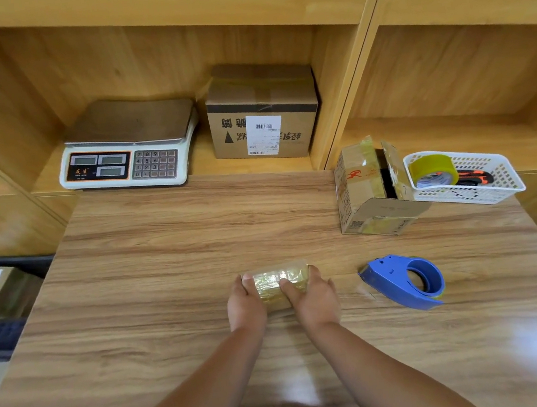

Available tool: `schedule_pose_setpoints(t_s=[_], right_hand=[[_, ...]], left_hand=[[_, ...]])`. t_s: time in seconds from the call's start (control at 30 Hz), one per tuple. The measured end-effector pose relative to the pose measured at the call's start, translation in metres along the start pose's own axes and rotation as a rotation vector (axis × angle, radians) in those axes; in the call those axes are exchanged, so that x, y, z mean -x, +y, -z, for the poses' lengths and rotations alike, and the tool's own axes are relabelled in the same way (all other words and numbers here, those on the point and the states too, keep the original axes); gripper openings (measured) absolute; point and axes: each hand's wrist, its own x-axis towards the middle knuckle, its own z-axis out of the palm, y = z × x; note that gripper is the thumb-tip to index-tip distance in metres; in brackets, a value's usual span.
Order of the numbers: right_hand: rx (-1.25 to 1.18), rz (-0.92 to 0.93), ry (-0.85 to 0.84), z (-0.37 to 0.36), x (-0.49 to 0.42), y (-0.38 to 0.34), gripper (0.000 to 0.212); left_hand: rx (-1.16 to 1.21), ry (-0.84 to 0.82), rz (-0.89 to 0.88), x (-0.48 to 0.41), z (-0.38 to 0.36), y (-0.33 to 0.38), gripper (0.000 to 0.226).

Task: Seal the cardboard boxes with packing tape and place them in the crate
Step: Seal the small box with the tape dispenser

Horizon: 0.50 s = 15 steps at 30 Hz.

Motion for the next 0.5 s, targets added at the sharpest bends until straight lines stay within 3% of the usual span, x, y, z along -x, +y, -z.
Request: schedule_pose_setpoints(t_s=[0.3, 0.5], right_hand=[[-0.245, 0.006, -0.074, 0.008, 0.002, 0.015, 0.056], [-0.245, 0.046, 0.035, 0.008, 0.011, 0.004, 0.045]], left_hand=[[0.041, -0.024, -0.019, 0.006, 0.006, -0.005, 0.049], [0.093, 0.006, -0.022, 0.01, 0.015, -0.007, 0.045]])
